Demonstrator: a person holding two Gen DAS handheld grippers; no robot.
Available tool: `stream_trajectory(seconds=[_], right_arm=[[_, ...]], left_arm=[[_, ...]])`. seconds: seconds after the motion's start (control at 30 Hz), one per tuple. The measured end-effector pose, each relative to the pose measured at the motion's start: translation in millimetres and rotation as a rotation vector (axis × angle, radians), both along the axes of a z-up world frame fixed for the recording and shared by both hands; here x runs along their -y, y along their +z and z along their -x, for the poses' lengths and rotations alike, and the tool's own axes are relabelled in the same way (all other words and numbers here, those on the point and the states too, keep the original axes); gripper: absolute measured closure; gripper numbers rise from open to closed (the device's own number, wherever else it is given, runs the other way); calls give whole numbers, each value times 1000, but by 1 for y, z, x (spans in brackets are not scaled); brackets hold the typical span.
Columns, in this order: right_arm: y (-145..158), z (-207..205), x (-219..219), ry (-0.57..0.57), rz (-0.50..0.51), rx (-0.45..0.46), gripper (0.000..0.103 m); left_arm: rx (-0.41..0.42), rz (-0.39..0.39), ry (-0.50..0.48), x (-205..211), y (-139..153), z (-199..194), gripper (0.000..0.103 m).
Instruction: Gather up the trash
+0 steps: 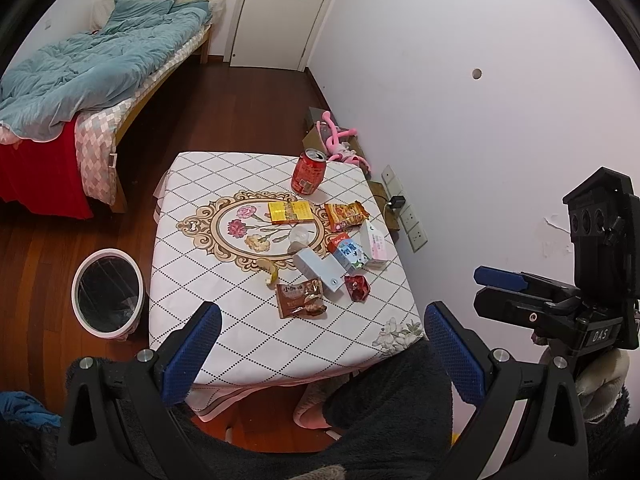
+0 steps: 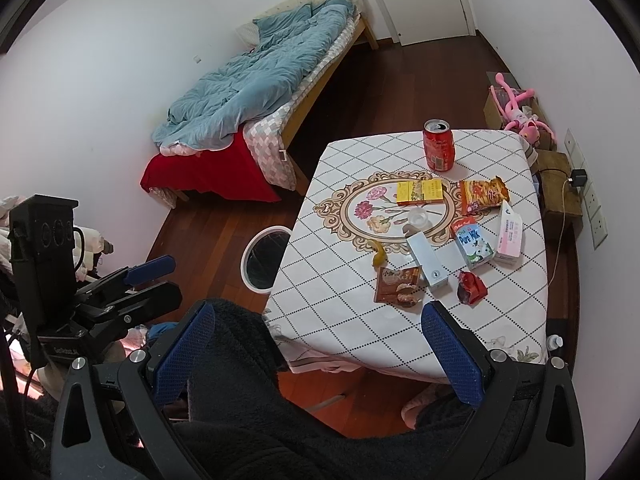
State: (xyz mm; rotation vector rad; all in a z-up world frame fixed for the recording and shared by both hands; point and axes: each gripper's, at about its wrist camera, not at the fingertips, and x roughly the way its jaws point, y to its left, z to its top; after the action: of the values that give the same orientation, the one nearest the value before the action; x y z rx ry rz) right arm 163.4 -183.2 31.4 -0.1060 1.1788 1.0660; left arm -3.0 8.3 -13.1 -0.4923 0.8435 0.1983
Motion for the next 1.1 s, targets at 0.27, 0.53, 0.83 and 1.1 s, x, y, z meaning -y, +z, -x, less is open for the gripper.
stream_trajectory(seconds=[0.27, 0.53, 0.83, 1.1], right_arm=[[-9, -5, -1, -32, -19, -15, 0], [-79, -63, -7, -228, 81, -9, 1], [-220, -163, -43, -296, 327, -58, 25], [-288, -202, -80, -251, 486, -37, 25]], left_arm=[[-57, -66, 86, -8, -18, -6, 0], [-218, -189, 205, -42, -99, -61, 0], [-372, 91, 198, -74, -223, -136, 8], [-424, 157, 151, -71, -283, -190, 35]])
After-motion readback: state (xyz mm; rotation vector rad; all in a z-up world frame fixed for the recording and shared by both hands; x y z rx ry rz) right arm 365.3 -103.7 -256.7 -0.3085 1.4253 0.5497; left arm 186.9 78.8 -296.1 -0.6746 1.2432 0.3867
